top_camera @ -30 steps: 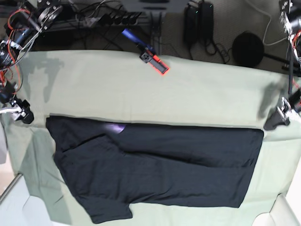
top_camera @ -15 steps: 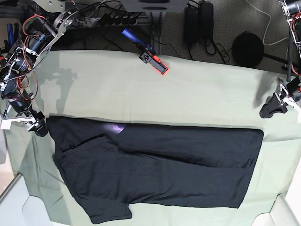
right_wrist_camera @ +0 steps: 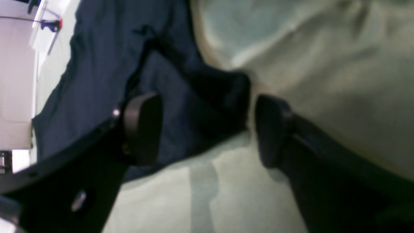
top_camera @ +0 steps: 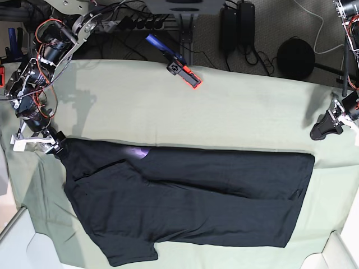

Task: Fold the T-shirt properly
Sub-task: 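Open both grippers and release the folded edge, then regrasp the folded edge with both grippers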

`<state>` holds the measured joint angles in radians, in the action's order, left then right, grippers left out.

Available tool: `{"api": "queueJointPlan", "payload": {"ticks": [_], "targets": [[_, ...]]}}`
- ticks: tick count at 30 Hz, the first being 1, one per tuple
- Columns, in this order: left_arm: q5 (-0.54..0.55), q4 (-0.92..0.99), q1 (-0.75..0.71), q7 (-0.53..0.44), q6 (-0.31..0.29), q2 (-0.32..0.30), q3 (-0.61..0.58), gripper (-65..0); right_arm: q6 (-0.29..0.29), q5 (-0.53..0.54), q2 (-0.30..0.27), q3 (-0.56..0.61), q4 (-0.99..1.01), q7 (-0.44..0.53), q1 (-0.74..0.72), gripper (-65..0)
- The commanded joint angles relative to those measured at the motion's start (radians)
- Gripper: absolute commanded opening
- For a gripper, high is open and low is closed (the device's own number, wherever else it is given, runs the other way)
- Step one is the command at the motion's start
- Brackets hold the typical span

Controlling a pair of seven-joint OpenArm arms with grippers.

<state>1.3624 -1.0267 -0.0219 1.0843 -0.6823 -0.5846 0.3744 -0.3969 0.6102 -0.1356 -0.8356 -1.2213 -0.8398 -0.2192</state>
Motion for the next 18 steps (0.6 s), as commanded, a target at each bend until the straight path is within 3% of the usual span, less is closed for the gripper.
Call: {"api": "queueJointPlan", "payload": {"ticks": [1,3,8,13,15,18], "targets": [[0.037,-0.015,0.013,-0.013,-0.016,-0.025,0.007,-25.6,-0.056,0.014,-0.014,0.000,0.002,0.014,-0.022,-20.6],[0.053,-0.015,0.013,-0.014,-0.016,-0.025,0.007,-25.6,-0.056,0.014,-0.014,0.000,0.022,0.030,-0.022,-22.6],[0.077,-0.015,0.014,-0.014,-0.016,-0.025,0.007,-25.6,-0.056,0.026,-0.014,0.000,0.026,0.032,-0.024,-46.3],[0.078,-0.015,0.014,-0.026,-0.016,-0.025,0.007,-25.6,-0.056,0.026,-0.014,0.000,0.026,0.032,-0.024,-54.9],[0.078,-0.015,0.019,-0.037,-0.016,-0.025,0.007,-25.6,-0.056,0.026,-0.014,0.000,0.026,0.032,-0.025,-64.9],[0.084,-0.015,0.030,-0.051,-0.016,-0.024,0.007,-25.6,-0.056,0.026,-0.014,0.000,0.026,0.031,-0.024,-65.0]]}}
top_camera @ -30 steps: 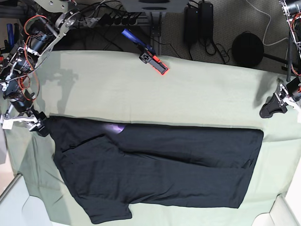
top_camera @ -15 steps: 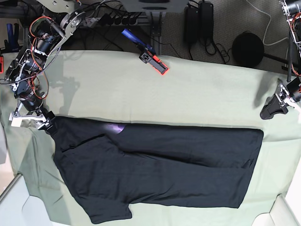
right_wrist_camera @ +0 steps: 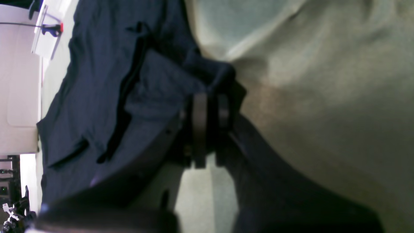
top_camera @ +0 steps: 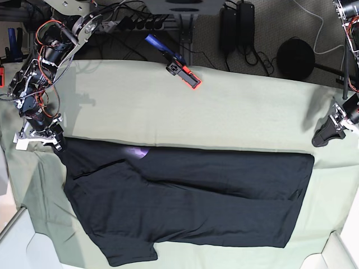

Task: Fold the T-shirt properly
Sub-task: 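Regrasp the folded edge with both grippers, then drag the folded edge back toward the collar with both grippers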

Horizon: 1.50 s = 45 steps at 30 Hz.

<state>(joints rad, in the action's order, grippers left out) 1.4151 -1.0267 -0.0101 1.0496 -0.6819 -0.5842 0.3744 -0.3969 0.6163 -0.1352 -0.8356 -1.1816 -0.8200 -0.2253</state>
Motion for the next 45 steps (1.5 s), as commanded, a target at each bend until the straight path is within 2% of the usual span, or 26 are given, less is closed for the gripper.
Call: {"api": "queueJointPlan", "payload": {"ticks": [1,5,14,16,19,24,27,34,42,43,44,45], "targets": [[0.033,-0.015,0.027,-0.021,-0.016,-0.021,0.007,-25.6,-0.057,0.019,-0.014,0.000,-0.013,0.010,-0.018,-65.0],[0.005,-0.013,0.086,-0.040,-0.016,0.006,0.007,-25.6,-0.058,0.019,-0.014,0.000,-0.013,0.008,-0.016,-65.0],[-0.277,0.084,0.214,-0.171,-0.016,0.077,0.005,-25.6,-0.060,0.019,-0.020,0.000,-0.014,0.001,-0.016,-65.0],[-0.327,0.090,0.215,-0.205,0.018,0.083,0.005,-25.6,-0.060,0.019,-0.020,0.000,-0.014,0.001,-0.016,-65.0],[-0.385,0.090,0.218,-0.231,0.034,0.091,0.006,-25.6,-0.060,0.019,-0.020,0.000,-0.014,0.001,-0.015,-65.0],[-0.494,0.090,0.226,-0.286,0.109,0.099,0.006,-25.6,-0.060,0.020,-0.019,0.000,-0.014,0.000,-0.016,-65.0],[-0.531,0.090,0.237,-0.290,0.133,0.099,0.006,-25.6,-0.060,0.020,-0.020,0.000,-0.014,-0.003,-0.016,-65.0],[-0.507,0.090,0.237,-0.227,0.135,0.139,0.002,-25.6,-0.060,0.020,-0.019,0.000,-0.014,-0.003,-0.016,-65.0],[-0.515,0.090,0.243,-0.261,0.136,0.158,-0.039,-25.8,-0.060,0.020,-0.020,0.000,-0.014,-0.008,-0.016,-65.0],[-0.514,0.090,0.244,-0.261,0.136,0.158,-0.039,-26.6,-0.060,0.020,-0.020,0.000,-0.014,-0.008,-0.016,-65.0],[-0.515,0.090,0.246,-0.260,0.136,0.158,-0.039,-31.5,-0.060,0.019,-0.020,0.000,-0.014,-0.008,-0.016,-65.0],[-0.515,0.090,0.246,-0.260,0.135,0.158,-0.039,-39.4,-0.060,0.019,-0.020,0.000,-0.014,-0.008,-0.016,-65.0]]}}
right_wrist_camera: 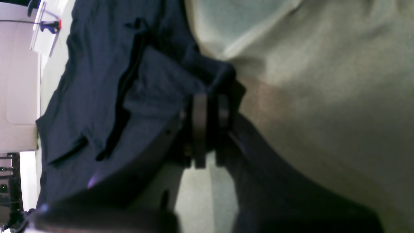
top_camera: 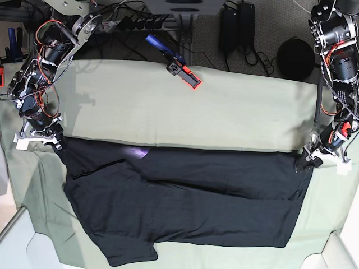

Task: Fold the T-shirt properly
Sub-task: 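Drag the folded edge back toward the collar with both grippers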

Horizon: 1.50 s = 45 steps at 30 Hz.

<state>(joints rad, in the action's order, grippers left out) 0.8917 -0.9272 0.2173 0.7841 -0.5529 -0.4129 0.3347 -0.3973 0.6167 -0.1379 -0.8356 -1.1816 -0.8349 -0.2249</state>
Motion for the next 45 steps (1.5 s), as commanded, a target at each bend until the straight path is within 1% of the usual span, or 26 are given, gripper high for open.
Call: {"api": "queueJointPlan", "payload": {"ticks": [1,3,4,5,6,9,11,16,20,25,34,40,45], "targets": [[0.009,-0.010,0.018,0.005,-0.005,-0.014,0.000,-48.6,-0.060,0.019,-0.017,0.000,-0.014,0.003,-0.016,-65.0],[0.010,-0.010,0.018,0.011,-0.065,-0.014,0.000,-64.0,-0.059,0.021,-0.019,0.000,-0.015,-0.014,-0.016,-65.0],[0.019,-0.010,0.018,0.021,-0.097,-0.015,0.000,-65.0,-0.060,0.038,-0.022,0.000,-0.018,-0.033,-0.016,-65.0],[0.046,-0.010,0.018,0.035,-0.136,-0.018,0.000,-65.0,-0.060,0.058,-0.027,0.000,-0.023,-0.053,-0.015,-65.0],[0.082,-0.010,0.018,0.053,-0.145,-0.022,0.000,-65.0,-0.060,0.065,-0.034,0.000,-0.031,-0.070,-0.015,-65.0],[0.203,-0.010,0.014,0.136,-0.145,-0.049,0.000,-65.0,-0.063,0.110,-0.072,0.000,-0.059,-0.132,-0.010,-65.0],[0.262,-0.010,0.001,0.172,-0.145,-0.077,0.000,-65.0,-0.074,0.121,-0.110,0.000,-0.071,-0.151,0.004,-65.0],[0.325,-0.010,-0.055,0.208,-0.145,-0.148,0.000,-65.0,-0.076,0.179,-0.202,0.006,-0.072,-0.172,0.079,-65.0],[0.385,-0.017,-0.112,0.239,-0.145,-0.172,0.000,-65.0,-0.103,0.242,-0.242,0.006,-0.073,-0.191,0.147,-65.0],[0.436,-0.069,-0.201,0.267,-0.145,-0.178,0.000,-65.0,-0.106,0.272,-0.249,0.006,-0.073,-0.204,0.210,-65.0],[0.436,-0.263,-0.383,0.268,-0.145,-0.183,0.000,-65.0,-0.117,0.311,-0.249,0.005,-0.074,-0.222,0.286,-65.0],[0.435,-0.325,-0.435,0.268,-0.145,-0.184,0.024,-65.0,-0.117,0.312,-0.253,0.004,-0.086,-0.236,0.332,-65.0],[0.421,-0.325,-0.436,0.267,-0.145,-0.187,0.066,-65.0,-0.122,0.335,-0.287,0.004,-0.100,-0.236,0.381,-65.0]]}}
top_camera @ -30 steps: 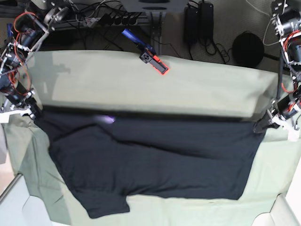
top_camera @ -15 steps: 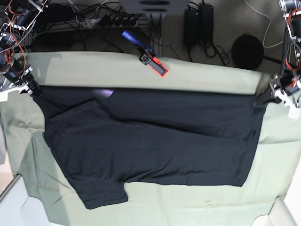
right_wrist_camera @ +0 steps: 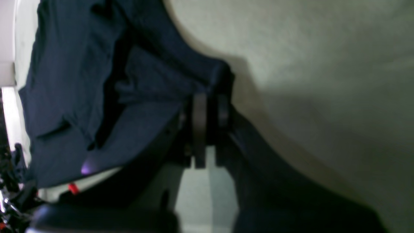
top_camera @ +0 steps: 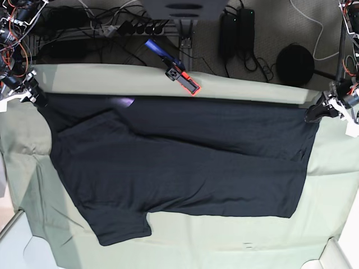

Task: Fold the T-shirt properly
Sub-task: 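Drag the folded edge back toward the collar with both grippers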

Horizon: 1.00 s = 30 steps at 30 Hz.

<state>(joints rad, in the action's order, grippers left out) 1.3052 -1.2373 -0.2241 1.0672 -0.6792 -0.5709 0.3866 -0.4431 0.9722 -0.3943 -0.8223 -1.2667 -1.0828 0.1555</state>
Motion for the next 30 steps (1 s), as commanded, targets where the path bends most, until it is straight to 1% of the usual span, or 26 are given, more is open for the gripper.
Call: {"api": "queueJointPlan", "payload": {"ticks": [1,9,12,13,14,15,16,17,18,19,20,23,27,30], "targets": [[0.007,-0.014,0.005,-0.015,-0.019,-0.029,0.014,-65.0,-0.079,-0.015,-0.037,-0.010,-0.016,0.011,0.005,-65.0],[0.007,-0.014,0.005,-0.016,-0.019,-0.028,0.014,-65.0,-0.078,-0.013,-0.043,-0.010,-0.016,0.008,0.006,-65.0],[0.008,-0.014,0.005,-0.015,-0.019,-0.028,0.014,-65.0,-0.078,-0.043,-0.043,-0.009,-0.016,0.017,0.006,-65.0],[0.012,-0.014,0.005,-0.013,-0.019,-0.028,0.014,-58.2,-0.078,-0.047,-0.043,-0.009,-0.016,0.017,0.006,-65.0],[0.020,-0.014,0.005,0.000,-0.019,-0.028,0.014,-49.7,-0.078,-0.046,-0.043,-0.009,-0.016,0.017,0.006,-65.0],[0.032,-0.015,0.005,0.026,-0.019,-0.028,0.014,-41.2,-0.078,-0.045,-0.043,-0.009,-0.016,0.017,0.006,-61.2],[0.059,-0.015,0.005,0.060,-0.019,-0.028,0.014,-34.7,-0.078,-0.045,-0.043,-0.010,-0.016,0.017,0.006,-51.6],[0.098,-0.020,0.005,0.098,-0.019,-0.028,0.014,-32.1,-0.078,-0.045,-0.043,-0.010,-0.016,0.017,0.005,-42.2],[0.138,-0.031,0.002,0.135,-0.019,-0.029,0.014,-32.1,-0.077,-0.049,-0.043,-0.010,-0.018,0.017,0.004,-34.9],[0.172,-0.052,-0.003,0.153,-0.019,-0.031,0.014,-32.1,-0.077,-0.053,-0.043,-0.012,-0.020,0.017,0.003,-30.6],[0.178,-0.083,-0.010,0.153,-0.019,-0.032,0.014,-32.1,-0.077,-0.052,-0.043,-0.017,-0.027,0.017,0.002,-29.7],[0.169,-0.200,-0.014,0.144,-0.019,-0.037,0.014,-32.1,-0.077,-0.052,-0.043,-0.050,-0.069,0.014,0.003,-29.8],[0.082,-0.311,0.003,0.078,-0.019,-0.057,0.014,-32.1,-0.077,-0.051,-0.046,-0.088,-0.172,0.018,0.000,-29.8],[0.043,-0.327,0.038,0.050,-0.019,-0.067,0.014,-32.1,-0.077,-0.056,-0.065,-0.087,-0.245,0.029,-0.025,-29.8]]}}
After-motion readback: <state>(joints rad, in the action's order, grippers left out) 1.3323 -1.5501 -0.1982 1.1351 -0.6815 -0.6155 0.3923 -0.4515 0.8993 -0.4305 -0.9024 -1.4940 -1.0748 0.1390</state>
